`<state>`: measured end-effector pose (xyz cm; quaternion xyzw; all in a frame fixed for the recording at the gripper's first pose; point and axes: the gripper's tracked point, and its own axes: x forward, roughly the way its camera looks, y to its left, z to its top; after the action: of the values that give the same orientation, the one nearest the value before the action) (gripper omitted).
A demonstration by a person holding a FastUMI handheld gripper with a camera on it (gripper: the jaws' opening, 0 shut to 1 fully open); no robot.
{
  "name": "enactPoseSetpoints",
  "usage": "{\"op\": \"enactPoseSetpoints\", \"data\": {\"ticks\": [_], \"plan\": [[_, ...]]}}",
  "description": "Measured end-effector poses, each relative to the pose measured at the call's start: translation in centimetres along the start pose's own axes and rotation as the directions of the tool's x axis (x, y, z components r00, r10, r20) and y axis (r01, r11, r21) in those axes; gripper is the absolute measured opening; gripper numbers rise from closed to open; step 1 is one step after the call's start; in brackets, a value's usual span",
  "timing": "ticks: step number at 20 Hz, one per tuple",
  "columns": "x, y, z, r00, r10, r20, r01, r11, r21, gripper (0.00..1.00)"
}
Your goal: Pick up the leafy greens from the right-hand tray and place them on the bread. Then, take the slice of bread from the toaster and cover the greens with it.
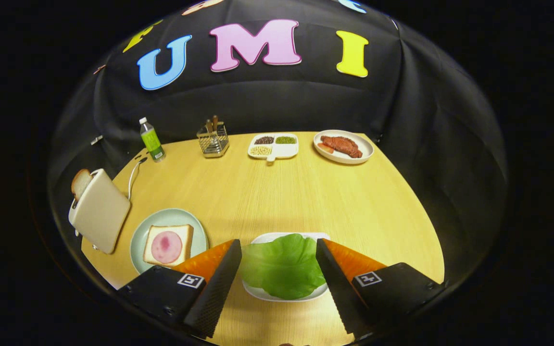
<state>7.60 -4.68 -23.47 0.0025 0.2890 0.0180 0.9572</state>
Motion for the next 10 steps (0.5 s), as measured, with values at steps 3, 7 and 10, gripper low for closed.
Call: {"op": "enactPoseSetpoints", "data": {"ticks": [3, 7, 10], "plan": [[2.2, -0.1, -2.1, 0.999, 0.02, -0.047, -0.021, 0.999, -0.027, 0.97], [4.0, -0.6, -4.6, 0.994, 0.028, -0.11, -0.032, 0.999, -0.033, 0.97], [4.9, -0.8, -5.9, 0.989, 0.034, -0.147, -0.039, 0.999, -0.027, 0.97]]}}
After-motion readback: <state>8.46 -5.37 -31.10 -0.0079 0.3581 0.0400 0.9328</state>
